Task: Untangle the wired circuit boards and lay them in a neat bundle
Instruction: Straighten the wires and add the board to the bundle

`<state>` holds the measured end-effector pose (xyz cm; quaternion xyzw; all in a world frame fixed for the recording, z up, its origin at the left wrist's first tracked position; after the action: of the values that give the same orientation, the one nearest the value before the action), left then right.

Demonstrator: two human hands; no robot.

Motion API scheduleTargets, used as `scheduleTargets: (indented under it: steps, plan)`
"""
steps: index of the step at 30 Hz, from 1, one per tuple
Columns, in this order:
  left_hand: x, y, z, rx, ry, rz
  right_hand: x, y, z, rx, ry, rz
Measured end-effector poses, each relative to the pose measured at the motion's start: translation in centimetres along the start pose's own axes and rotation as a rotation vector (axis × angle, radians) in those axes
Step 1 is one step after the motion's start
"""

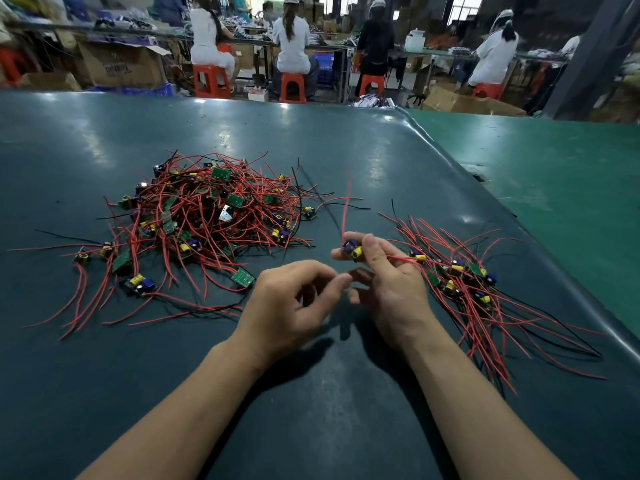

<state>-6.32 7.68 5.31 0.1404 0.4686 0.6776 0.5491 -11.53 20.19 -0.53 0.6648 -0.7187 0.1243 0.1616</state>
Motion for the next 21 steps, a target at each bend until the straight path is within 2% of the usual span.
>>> scheduleTargets:
  steps: [2,4,7,10,15,17,19,21]
  plan:
    - [0.2,-0.4,-2.7,-0.286,-0.081,-0.002,0.8,-0.4,0.6,0.015,-0.060,-0.046]
    - [0.0,-0.6,-4.4,-0.443,-0.112,0.033,1.0,-0.6,0.8,-0.010,-0.134,-0.062]
    - [0.7,-0.9,-5.6,-0.590,-0.319,0.026,0.8,-0.7,0.4,-0.063,-0.198,-0.058]
    - [0.6,-1.2,-7.0,-0.703,-0.498,0.074,1.7,-0.9,0.4,-0.135,-0.273,-0.130]
    - [0.7,-1.9,-9.1,-0.911,-0.680,0.139,2.9,-1.7,-0.7,-0.421,-0.621,-0.192]
    - [0.8,-1.9,-9.0,-0.918,-0.705,0.128,2.4,-1.5,-0.7,-0.383,-0.580,-0.136]
    - [1.3,-1.9,-8.6,-0.945,-0.786,0.098,1.7,-1.1,-0.1,-0.234,-0.444,-0.075]
    - [2.5,-2.3,-7.8,-0.995,-0.913,-0.001,1.2,-0.9,0.5,-0.105,-0.321,-0.042]
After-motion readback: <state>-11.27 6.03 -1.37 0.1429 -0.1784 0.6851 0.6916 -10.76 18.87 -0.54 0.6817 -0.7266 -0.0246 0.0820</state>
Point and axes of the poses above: each hand's wrist, its own y-axis towards the middle knuckle, its own x-axis out of the palm, z = x × y, the point moved 10 cm from there along y, towards the middle knuckle, and after that the axes turned 9 degrees about z, right-handed, at the moved point
